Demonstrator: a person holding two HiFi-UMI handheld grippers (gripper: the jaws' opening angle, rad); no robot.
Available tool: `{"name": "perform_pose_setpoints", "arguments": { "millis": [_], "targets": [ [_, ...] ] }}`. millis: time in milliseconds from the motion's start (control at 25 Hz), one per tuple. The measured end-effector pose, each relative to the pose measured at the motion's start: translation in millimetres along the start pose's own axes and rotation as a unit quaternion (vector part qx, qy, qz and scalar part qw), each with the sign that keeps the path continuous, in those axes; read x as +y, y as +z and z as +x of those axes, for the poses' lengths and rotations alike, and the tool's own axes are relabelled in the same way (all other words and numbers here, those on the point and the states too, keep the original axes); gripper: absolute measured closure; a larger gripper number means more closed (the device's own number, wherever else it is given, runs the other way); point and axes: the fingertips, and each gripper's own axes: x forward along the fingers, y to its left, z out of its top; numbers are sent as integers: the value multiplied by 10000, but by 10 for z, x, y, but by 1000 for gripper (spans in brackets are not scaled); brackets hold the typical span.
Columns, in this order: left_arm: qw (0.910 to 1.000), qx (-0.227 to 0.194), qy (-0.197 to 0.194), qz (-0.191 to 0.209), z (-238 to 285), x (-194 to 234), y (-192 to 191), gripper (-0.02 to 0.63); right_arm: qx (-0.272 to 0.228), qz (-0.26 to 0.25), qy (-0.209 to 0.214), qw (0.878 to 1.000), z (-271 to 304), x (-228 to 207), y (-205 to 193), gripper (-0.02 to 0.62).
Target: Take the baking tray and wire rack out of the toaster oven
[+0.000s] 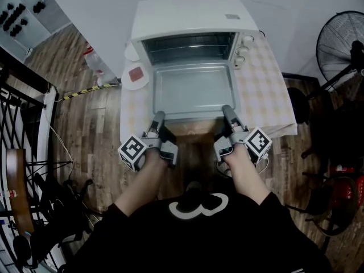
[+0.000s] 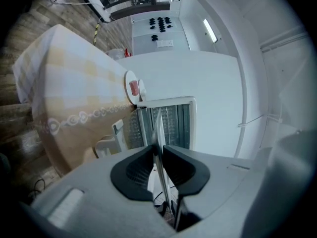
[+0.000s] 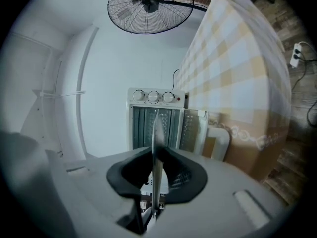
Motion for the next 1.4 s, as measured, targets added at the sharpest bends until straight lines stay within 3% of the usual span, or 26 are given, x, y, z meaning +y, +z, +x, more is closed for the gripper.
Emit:
{"name": "perform_pose_setpoints", "arguments": {
  "millis": [200,560,1400],
  "targets": [
    [9999,-118,0,19,-11,-39,-117,538,107,13,14,9999,-40,17,107,526],
    [9995,-301,25,14,151,-226,-838,538,277,26,42,9996,-303,36,810,526],
    [9998,188,30,-64,1074,-317,-2519,537,-188,37,-118,9997,-884,-298,2593,526]
  ]
}}
